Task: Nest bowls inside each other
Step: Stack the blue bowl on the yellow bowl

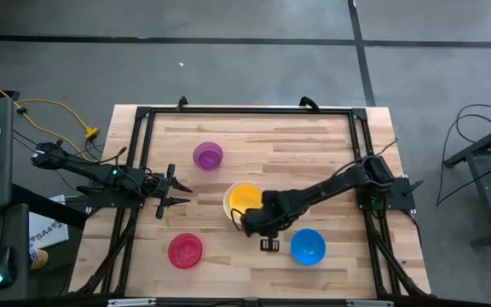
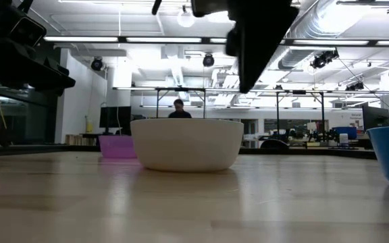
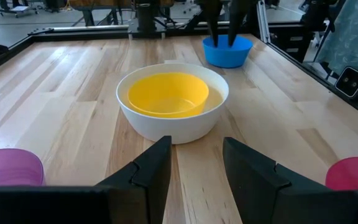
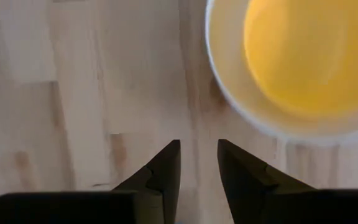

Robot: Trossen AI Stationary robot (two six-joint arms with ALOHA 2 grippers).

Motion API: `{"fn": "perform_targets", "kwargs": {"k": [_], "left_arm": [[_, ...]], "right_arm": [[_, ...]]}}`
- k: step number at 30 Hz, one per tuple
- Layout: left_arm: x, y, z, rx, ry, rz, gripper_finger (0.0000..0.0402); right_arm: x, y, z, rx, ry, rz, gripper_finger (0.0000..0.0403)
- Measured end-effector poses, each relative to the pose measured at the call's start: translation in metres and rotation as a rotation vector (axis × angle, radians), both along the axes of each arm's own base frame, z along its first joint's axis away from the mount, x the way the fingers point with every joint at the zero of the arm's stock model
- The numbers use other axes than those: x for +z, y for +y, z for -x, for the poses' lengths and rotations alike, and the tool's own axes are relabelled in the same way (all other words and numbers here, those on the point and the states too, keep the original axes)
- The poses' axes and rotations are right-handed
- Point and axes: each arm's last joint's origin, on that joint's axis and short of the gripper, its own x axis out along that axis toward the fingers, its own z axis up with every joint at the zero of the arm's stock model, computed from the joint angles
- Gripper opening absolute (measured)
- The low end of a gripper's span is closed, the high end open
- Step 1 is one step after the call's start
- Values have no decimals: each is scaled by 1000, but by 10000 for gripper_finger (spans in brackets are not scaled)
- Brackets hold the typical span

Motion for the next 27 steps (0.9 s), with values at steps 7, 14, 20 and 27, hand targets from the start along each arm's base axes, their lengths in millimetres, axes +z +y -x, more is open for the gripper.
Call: {"fn": "perform_targets", "kwargs": {"k": [7, 14, 20, 27], "left_arm": [[0, 0, 0, 0, 0, 0, 145], [0, 0, 0, 0, 0, 0, 145], [0, 0, 0, 0, 0, 0, 145], [0, 0, 0, 0, 0, 0, 145]], "right_arm": [[-1, 23, 14, -167, 49, -25, 91], [-1, 50, 29, -303, 58, -36, 90], [-2, 58, 43, -480, 111, 8, 90], [-2, 60, 47, -629, 141, -25, 90]]}}
